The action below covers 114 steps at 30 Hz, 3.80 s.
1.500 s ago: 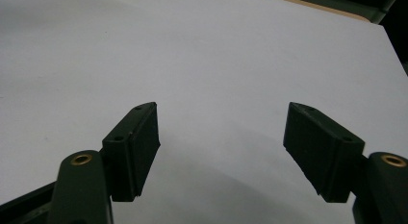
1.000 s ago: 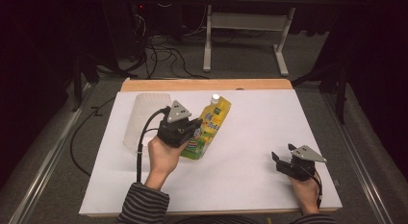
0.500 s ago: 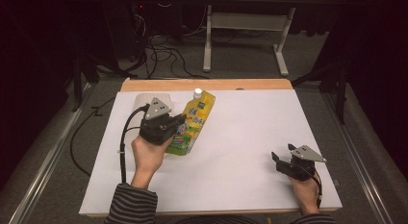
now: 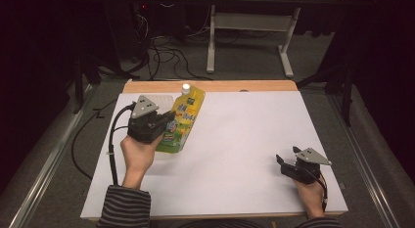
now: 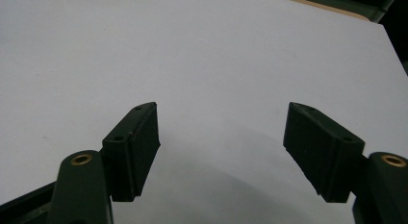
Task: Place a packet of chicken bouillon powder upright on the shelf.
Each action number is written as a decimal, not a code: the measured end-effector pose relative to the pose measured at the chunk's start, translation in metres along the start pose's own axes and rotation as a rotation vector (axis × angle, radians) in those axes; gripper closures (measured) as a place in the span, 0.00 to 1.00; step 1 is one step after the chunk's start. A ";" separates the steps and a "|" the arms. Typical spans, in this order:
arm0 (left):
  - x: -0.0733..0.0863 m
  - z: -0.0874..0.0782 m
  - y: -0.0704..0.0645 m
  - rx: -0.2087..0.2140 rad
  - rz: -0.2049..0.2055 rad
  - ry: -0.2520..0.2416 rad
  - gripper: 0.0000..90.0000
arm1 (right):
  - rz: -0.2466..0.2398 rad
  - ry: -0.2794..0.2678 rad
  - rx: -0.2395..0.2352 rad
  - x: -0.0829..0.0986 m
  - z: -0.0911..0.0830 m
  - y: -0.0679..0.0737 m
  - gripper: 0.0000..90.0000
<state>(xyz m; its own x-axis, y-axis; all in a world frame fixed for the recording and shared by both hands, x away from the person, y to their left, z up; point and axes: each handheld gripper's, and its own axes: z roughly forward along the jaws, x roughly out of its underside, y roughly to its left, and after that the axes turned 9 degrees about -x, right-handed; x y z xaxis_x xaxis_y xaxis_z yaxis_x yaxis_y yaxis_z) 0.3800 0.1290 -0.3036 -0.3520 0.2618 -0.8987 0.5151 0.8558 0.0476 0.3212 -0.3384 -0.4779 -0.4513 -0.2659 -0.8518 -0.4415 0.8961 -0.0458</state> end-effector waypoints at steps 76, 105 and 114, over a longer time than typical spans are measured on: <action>0.045 0.016 0.065 -0.128 0.042 0.200 0.99 | -0.016 0.014 0.006 0.000 0.001 0.001 0.32; 0.062 0.015 0.059 -0.105 -0.018 0.050 1.00 | -0.018 0.021 0.004 -0.001 0.002 0.002 0.32; 0.072 0.007 0.064 -0.099 -0.031 0.074 1.00 | -0.015 0.026 0.007 -0.001 0.003 0.002 0.32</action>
<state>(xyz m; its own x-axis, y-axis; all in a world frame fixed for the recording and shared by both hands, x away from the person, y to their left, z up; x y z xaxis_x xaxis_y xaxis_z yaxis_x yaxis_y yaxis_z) 0.3931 0.1997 -0.3677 -0.4253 0.2639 -0.8657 0.4247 0.9029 0.0666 0.3227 -0.3353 -0.4786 -0.4650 -0.2886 -0.8369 -0.4433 0.8942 -0.0621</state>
